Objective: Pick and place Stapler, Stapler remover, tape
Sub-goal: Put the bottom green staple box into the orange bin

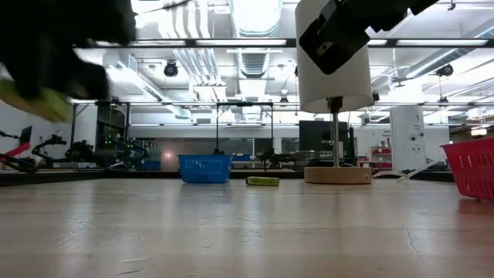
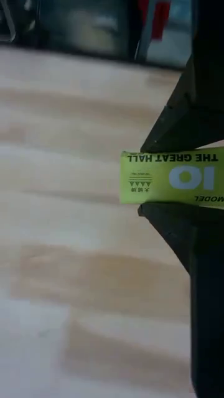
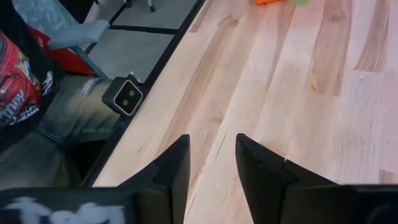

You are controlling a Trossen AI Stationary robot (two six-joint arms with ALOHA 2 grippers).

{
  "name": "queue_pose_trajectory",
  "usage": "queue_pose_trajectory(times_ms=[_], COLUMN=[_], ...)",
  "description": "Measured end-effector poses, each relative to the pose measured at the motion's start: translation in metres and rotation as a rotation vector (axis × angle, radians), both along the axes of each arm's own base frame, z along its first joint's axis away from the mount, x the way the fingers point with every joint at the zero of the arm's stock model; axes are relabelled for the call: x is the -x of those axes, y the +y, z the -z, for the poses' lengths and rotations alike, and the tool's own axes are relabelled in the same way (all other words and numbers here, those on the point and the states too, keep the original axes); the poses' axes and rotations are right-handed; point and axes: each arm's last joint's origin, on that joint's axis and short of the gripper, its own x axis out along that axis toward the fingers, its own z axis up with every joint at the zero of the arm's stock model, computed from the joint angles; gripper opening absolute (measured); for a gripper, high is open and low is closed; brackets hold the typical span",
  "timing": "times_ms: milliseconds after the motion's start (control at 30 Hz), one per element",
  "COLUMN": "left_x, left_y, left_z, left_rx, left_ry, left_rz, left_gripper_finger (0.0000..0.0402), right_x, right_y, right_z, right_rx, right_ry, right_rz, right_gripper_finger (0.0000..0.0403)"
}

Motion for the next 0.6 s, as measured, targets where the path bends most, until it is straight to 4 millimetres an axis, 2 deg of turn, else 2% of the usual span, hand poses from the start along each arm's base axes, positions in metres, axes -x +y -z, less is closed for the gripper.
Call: queue_pose_trajectory(times_ms=[233, 433, 600], left_x=[0.048, 0.081, 0.103], left_y=[-0.019, -0.039, -0.049], left_z=[-0.021, -0.015, 0.002], left_rx=[0.068, 0.059, 0.042], left_ry=[0.115, 0.190, 0.281], left_rz=[-0.123, -0.223, -0.293], left_gripper_finger=[0.0118, 0.0124, 0.0124], right_x=[0.000, 0.000, 0.000], right_y=[0.000, 0.000, 0.000], right_z=[0.000, 0.000, 0.000], right_rx=[0.000, 0.000, -0.001], right_ry=[-0.001, -0.001, -0.002], right_rz=[0.000, 0.000, 0.000], right_gripper_finger=[0.0113, 0.0105, 0.0097])
